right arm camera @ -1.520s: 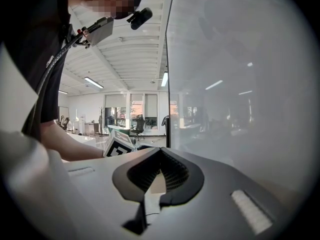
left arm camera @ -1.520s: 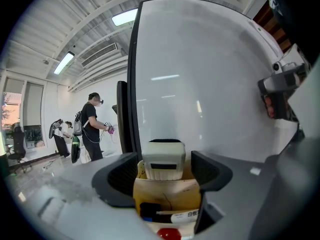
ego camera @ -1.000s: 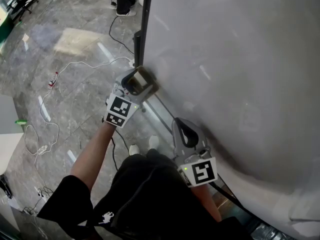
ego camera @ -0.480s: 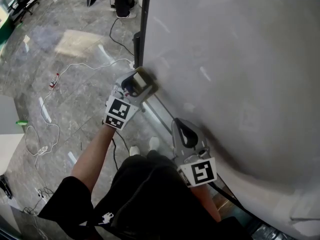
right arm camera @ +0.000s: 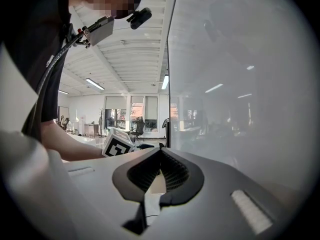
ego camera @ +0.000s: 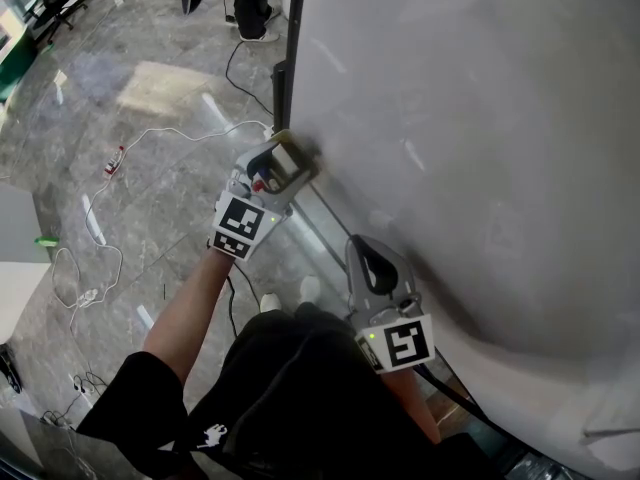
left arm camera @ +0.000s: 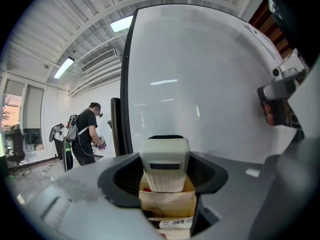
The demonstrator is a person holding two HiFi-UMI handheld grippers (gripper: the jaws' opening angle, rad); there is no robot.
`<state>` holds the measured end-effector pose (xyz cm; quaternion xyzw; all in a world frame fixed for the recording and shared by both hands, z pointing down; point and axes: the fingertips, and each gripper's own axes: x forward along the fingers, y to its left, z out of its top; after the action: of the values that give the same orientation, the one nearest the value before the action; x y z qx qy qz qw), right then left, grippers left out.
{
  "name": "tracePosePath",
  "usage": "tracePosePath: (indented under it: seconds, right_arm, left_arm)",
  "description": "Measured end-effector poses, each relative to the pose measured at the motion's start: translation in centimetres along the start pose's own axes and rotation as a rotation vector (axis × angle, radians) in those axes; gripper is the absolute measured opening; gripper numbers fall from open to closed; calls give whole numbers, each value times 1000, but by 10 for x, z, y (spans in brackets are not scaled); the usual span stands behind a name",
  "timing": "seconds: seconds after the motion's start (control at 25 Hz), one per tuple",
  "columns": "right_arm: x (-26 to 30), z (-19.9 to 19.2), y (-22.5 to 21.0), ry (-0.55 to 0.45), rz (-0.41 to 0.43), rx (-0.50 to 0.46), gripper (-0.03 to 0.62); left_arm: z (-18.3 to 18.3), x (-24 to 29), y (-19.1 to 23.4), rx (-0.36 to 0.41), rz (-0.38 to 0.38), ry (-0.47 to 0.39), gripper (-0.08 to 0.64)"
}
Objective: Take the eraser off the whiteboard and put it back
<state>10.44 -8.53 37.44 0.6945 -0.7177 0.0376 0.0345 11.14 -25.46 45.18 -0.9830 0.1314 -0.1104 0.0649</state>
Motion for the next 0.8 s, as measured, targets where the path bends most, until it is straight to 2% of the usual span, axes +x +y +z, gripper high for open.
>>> tracePosePath:
  seconds: [0.2,0.4,0.8]
  right_arm:
    - [-10,6,5,-11,9,0,9]
    - [-19,13,13,-36,21,3,9]
    - [-27,26,25,-63,53,7,9]
  left_arm:
    - [17,-11,-5,-14,18,-28,275]
    - [37,-27,-11,6,36,-57,275]
    - [75,-79,-13,16,100,-110,275]
